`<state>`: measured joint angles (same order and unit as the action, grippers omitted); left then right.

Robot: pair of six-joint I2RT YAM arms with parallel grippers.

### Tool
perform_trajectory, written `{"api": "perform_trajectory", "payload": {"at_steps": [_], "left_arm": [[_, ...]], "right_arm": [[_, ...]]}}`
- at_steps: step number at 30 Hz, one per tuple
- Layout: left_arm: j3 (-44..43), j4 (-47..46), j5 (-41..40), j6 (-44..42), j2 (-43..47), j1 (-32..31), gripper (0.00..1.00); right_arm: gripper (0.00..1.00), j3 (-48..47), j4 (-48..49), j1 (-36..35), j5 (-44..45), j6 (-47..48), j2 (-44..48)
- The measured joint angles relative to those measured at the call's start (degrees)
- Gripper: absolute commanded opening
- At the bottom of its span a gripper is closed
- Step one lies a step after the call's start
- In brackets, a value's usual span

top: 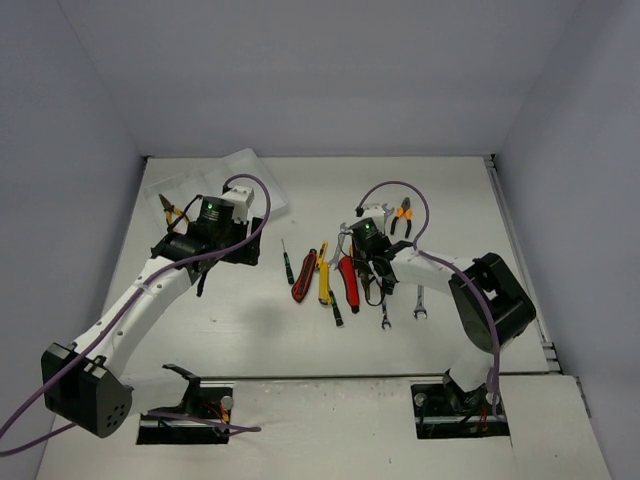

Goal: Sort the tools into containers

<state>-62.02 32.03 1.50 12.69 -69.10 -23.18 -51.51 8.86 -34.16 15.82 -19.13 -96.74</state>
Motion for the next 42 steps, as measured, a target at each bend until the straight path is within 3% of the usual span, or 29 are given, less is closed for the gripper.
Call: {"api": "perform_trajectory", "payload": {"at_steps": [5,9,10,16,22,33,42], "left_arm": [[0.00,0.00,0.00,0.00,0.00,0.00,0.67],[0.00,0.00,0.00,0.00,0.00,0.00,0.67],[0.00,0.00,0.00,0.00,0.00,0.00,0.67],[0.00,0.00,0.01,0.02,0.00,0.00,0.67],[0.00,0.00,0.94,0.11,0.00,0.00,0.67],[-1.19,1.36,14.42,0.20,1.36,-0.18,0.67],[-7.71,3.59,25.19,-0.41,1.94,-0.35,0.67]], "right_arm": [[0.26,-0.67,-0.04,0.93,1.33,-0.22,-2.02],[0.01,-1.03,0.20,1.35,1.45,-0.31,-2.70],[0.00,-1.16,0.22,1.44,1.51,-0.27,-2.71],[0.00,-1.22,-0.23,1.51,1.51,0.48,-1.91],[0.00,-1.31,-1.11,1.09,-1.74,3.37,4.81],[0.00,-1.62,-1.57,-1.98,-20.21,16.92,22.37],[0.00,-6.49,-7.23,-4.47,-34.80,29.90,22.20]]}}
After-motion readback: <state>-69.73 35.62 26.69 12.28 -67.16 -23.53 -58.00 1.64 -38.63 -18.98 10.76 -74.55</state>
